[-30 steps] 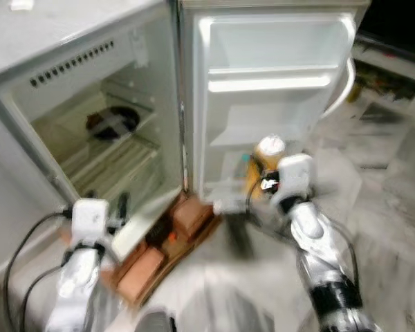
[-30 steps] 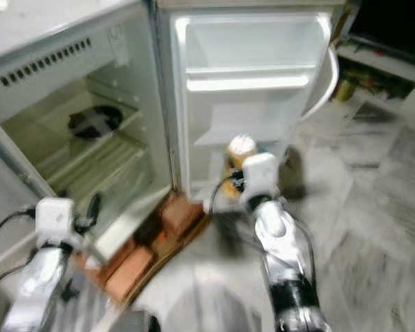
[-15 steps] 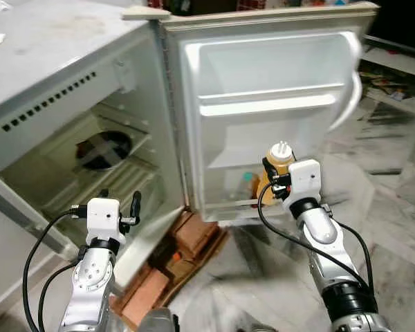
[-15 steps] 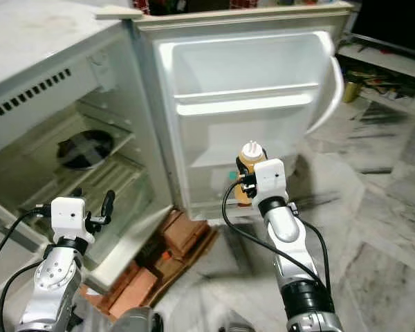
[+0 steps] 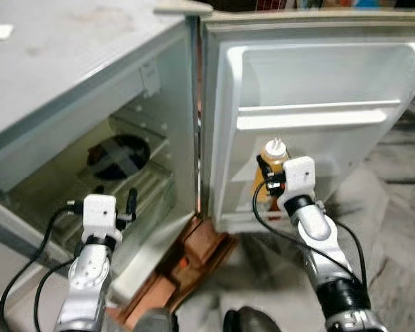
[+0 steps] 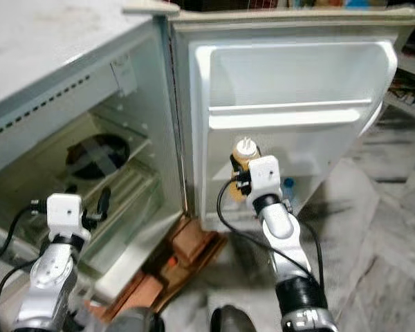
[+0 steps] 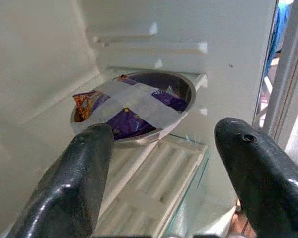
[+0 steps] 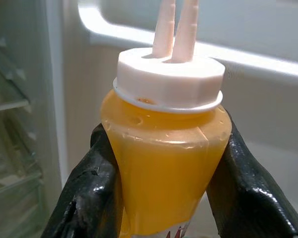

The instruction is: Restocking fridge

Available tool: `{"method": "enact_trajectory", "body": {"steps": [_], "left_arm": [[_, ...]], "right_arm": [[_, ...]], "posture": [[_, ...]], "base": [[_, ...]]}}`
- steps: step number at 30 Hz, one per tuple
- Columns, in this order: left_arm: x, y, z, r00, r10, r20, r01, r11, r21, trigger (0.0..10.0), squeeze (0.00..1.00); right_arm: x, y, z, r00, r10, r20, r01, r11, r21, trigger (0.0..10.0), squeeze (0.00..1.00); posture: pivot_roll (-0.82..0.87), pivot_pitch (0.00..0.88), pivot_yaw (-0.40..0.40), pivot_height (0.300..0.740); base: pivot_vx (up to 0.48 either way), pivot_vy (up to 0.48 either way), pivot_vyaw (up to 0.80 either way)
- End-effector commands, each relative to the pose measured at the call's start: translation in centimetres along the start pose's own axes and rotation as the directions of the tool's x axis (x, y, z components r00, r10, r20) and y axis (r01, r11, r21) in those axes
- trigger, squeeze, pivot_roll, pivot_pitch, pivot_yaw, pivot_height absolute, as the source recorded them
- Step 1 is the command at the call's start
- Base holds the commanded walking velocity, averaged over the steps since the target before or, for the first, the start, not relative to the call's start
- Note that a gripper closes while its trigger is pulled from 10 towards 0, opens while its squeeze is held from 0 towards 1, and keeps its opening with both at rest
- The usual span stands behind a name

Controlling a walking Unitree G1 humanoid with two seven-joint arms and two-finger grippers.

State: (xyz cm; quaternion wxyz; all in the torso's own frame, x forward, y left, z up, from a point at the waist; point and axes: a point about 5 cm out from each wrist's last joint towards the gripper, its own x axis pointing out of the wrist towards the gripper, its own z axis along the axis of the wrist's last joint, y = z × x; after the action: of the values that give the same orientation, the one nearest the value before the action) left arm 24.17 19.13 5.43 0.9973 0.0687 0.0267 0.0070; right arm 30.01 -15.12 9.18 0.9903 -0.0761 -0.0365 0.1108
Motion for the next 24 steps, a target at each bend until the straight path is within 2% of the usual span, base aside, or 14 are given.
{"method": "enact_trajectory", "body": {"steps": [1, 10, 20, 24], "left_arm": [[-0.14, 0.54, -0.15, 1.0, 0.024, -0.012, -0.024, 1.0, 0.007, 10.0, 0.0], [-0.15, 0.46, -0.08, 1.0, 0.02, -0.008, -0.02, 1.0, 0.025, 10.0, 0.0], [-0.15, 0.38, -0.06, 1.0, 0.02, -0.011, -0.02, 0.999, 0.027, 10.0, 0.0], [-0.16, 0.33, -0.1, 1.0, 0.019, -0.012, -0.018, 0.999, 0.029, 10.0, 0.0]], "right_arm": [[0.14, 0.25, 0.25, 1.0, 0.01, 0.016, -0.01, 1.0, 0.022, 10.0, 0.0], [0.21, 0.23, 0.28, 1.0, 0.009, 0.016, -0.009, 1.0, 0.016, 10.0, 0.0], [0.3, 0.34, 0.34, 0.999, 0.031, 0.015, -0.031, 0.999, -0.011, 10.0, 0.0], [0.3, 0.36, 0.38, 0.999, 0.028, 0.018, -0.028, 1.0, -0.01, 10.0, 0.0]], "posture": [[0.08, 0.065, -0.007, 0.74], [0.08, 0.067, -0.006, 0.74], [0.08, 0.071, -0.007, 0.74], [0.08, 0.072, -0.009, 0.74]], "base": [[0.0, 0.0, 0.0], [0.0, 0.0, 0.0], [0.211, 0.0, 0.0], [0.06, 0.0, 0.6]]}}
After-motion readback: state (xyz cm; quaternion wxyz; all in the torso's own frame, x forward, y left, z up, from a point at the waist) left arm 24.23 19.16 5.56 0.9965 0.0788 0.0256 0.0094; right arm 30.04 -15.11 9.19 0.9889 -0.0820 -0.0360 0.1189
